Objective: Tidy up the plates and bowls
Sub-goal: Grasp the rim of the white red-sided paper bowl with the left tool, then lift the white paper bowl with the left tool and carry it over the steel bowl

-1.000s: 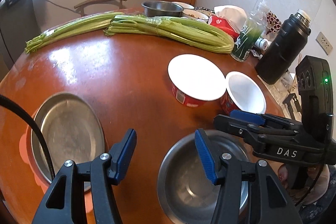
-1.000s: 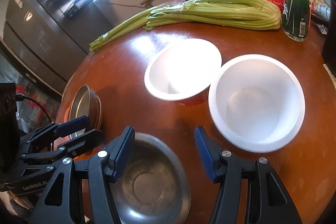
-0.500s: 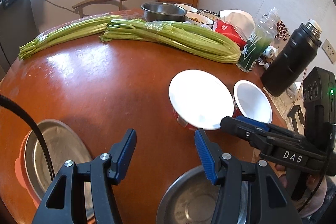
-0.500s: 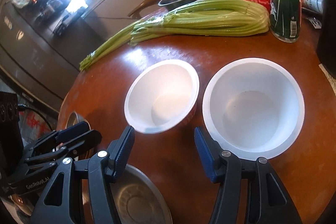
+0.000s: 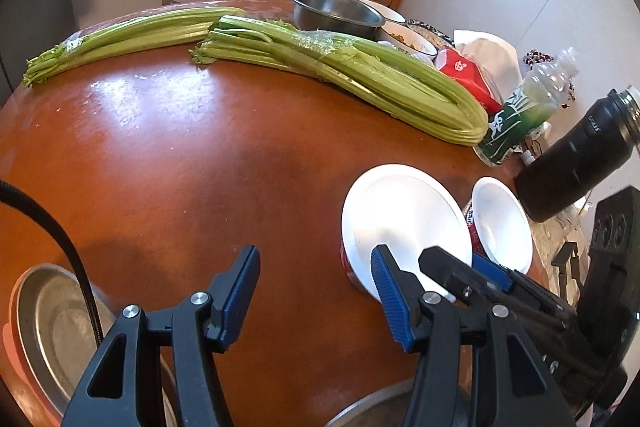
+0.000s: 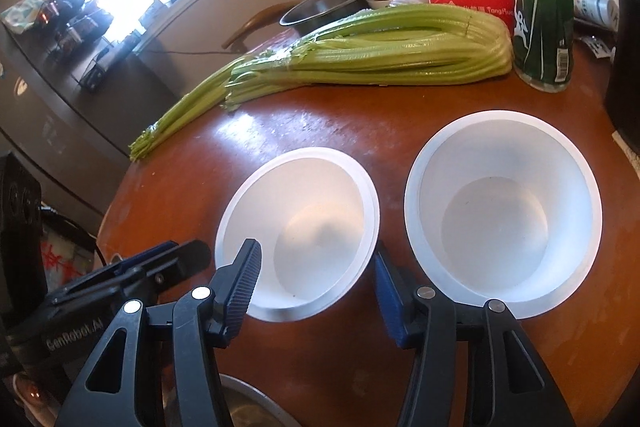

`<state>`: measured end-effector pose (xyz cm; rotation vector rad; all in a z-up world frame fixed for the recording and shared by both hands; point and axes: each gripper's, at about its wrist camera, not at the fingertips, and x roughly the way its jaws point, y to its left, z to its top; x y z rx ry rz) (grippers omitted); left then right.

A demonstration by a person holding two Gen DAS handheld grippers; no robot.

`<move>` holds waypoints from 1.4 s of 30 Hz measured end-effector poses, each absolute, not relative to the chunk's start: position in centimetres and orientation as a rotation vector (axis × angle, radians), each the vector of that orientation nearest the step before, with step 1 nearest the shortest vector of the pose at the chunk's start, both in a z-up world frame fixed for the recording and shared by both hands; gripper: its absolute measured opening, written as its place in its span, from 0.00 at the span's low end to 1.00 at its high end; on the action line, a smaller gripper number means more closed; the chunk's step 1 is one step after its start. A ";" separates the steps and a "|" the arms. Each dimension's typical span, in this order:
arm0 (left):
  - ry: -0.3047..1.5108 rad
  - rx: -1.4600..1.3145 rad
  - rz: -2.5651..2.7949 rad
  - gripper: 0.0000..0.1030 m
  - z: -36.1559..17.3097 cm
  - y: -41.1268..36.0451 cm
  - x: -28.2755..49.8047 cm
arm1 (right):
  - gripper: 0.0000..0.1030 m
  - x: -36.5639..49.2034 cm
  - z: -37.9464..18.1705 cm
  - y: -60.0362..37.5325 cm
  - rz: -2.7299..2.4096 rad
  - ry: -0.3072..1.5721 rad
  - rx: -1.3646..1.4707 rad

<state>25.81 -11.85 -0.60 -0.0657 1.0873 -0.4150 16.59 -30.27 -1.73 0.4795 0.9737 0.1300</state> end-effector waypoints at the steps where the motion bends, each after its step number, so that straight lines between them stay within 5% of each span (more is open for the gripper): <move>1: 1.090 -0.059 -0.413 0.56 -0.8 -12.1 26.1 | 0.52 16.7 -1.8 -30.1 0.125 0.978 0.462; 6: 1.127 -0.049 -0.415 0.54 -2.1 -12.9 27.2 | 0.50 17.1 -2.0 -29.9 0.151 0.986 0.420; 15: 1.161 -0.026 -0.484 0.26 -2.9 -14.0 26.9 | 0.37 16.9 -2.1 -29.0 0.212 0.999 0.370; 42: 1.036 -0.008 -0.481 0.25 2.3 -11.6 20.4 | 0.37 12.2 2.4 -26.7 0.279 0.895 0.297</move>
